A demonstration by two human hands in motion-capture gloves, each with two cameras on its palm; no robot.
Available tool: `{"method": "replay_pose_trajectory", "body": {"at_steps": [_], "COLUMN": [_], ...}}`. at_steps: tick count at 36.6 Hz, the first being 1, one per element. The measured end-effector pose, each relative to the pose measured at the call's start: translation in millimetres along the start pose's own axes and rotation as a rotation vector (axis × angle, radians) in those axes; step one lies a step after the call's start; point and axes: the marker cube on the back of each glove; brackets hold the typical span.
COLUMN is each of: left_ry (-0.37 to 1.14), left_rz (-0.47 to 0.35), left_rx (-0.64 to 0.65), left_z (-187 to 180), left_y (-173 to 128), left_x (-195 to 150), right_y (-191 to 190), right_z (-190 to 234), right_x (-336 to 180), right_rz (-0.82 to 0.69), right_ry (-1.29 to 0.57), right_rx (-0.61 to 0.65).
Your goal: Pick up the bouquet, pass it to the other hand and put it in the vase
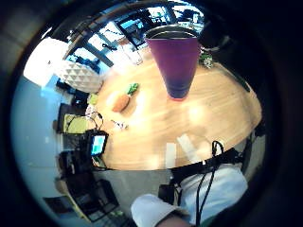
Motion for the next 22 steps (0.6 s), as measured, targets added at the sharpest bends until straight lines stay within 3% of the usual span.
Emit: {"method": "replay_pose_trajectory", "body": {"at_steps": [4, 11, 16, 22], "left_ry": [0.009, 0.013, 0.020, 0.013], "left_rz": [0.007, -0.001, 0.000, -0.008], "left_rx": [0.004, -0.010, -0.040, -0.039], "left_z": [-1.7, 8.0, 2.3, 8.5], "left_y": [0.7, -4.4, 2.7, -2.4], "left_x": [0.3, -3.5, -1.6, -2.1], "right_y": [39.4, 29.5, 21.0, -5.1], "right_z": [30.5, 102.4, 138.1, 154.1], "right_x": [0.4, 13.2, 16.7, 40.4], "right_rz": [0.036, 0.046, -0.009, 0.239], "right_ry": [-0.012, -0.033, -0.047, -0.013], "right_rx": [-0.124, -0.214, -0.149, 0.102]}}
